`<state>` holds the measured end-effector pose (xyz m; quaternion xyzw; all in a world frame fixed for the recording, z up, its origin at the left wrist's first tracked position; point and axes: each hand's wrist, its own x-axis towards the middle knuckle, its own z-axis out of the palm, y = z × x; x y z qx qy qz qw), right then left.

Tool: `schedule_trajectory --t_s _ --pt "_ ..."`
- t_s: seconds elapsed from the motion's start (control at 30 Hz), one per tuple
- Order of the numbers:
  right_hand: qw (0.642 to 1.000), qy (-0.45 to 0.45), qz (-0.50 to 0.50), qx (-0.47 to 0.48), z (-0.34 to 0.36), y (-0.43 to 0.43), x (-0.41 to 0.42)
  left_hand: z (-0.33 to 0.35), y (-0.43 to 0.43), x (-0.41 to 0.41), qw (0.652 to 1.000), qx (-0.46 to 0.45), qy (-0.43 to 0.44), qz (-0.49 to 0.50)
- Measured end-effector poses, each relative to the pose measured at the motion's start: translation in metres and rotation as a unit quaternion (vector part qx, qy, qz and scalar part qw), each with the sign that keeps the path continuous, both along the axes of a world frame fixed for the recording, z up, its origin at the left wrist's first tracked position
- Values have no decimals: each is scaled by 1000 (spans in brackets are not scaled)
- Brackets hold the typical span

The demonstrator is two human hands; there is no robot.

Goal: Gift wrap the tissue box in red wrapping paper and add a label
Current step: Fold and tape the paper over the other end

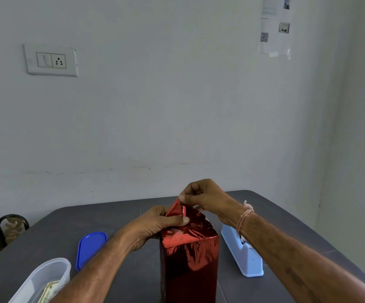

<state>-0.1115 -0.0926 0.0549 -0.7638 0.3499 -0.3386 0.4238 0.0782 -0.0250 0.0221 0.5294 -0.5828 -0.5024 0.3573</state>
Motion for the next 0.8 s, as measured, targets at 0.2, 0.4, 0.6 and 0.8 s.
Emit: schedule_trajectory --t_s 0.2,0.4,0.6,0.8 --pt "999 -40 -23 12 0 5 9 -3 -3 1 1000 -13 2 5" --pt "994 -55 -26 93 -1 7 -6 -1 -1 0 999 -35 -15 16" --pt "996 10 -13 83 -3 11 -10 6 3 -3 998 -52 -29 10" --pt "995 6 -26 92 11 12 3 10 5 -7 998 -56 -37 9"
